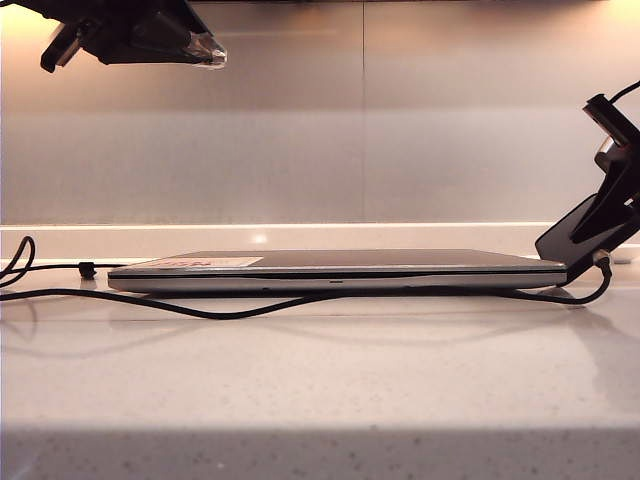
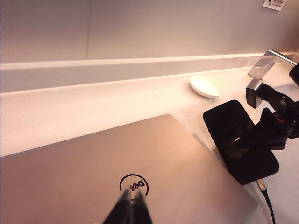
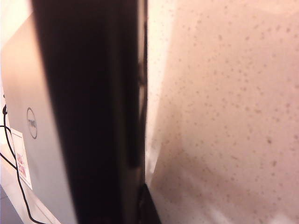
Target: Pick up the charging cable and the phone, plug the charging cable into the charging port on the phone, and finally place them back on the table.
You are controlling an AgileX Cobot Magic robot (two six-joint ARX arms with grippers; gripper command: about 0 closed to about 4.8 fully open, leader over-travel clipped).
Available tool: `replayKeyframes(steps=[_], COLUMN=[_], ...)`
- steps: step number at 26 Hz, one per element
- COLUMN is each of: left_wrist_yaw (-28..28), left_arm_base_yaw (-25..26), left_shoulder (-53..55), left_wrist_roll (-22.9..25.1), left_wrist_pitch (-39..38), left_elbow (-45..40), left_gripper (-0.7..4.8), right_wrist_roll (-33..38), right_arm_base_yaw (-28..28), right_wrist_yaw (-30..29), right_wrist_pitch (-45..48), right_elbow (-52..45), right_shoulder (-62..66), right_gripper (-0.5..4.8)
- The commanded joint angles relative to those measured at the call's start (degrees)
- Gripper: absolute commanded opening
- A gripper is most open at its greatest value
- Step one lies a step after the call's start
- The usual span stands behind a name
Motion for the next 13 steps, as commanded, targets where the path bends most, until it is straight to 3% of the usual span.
replayKeyframes(steps=[1,2,6,11,13], left_wrist_yaw=[0.2,0.2,0.2,0.2,0.2], left_arm_base_yaw=[0.0,0.0,0.0,0.0,0.0], left_shoulder=[-0.3,-0.3,-1.0,-4.3,-6.0], left_wrist_roll=[0.0,0.0,0.0,0.5,0.5], left_wrist_pitch=[0.2,0.2,-0.1,-2.4,-4.5], left_elbow=[0.3,0.3,0.2,0.3,0.3], left_gripper=[-0.06,-0.06,-0.06,-0.06,-0.06], right_wrist_roll=[-0.8,-0.8,-0.8,-2.8,-2.7], right_arm_base_yaw=[0.2,0.1,0.1,0.1,0.1], right_wrist_yaw=[3.7,4.3,7.8,18.1,18.9], right_wrist_pitch=[0.4,0.0,-1.7,-9.2,-9.7], right_elbow=[0.1,0.1,0.5,5.6,6.7], right_shoulder=[-0.4,-0.5,-1.6,-6.6,-9.3], right_gripper=[1.87,2.47,2.48,2.47,2.17])
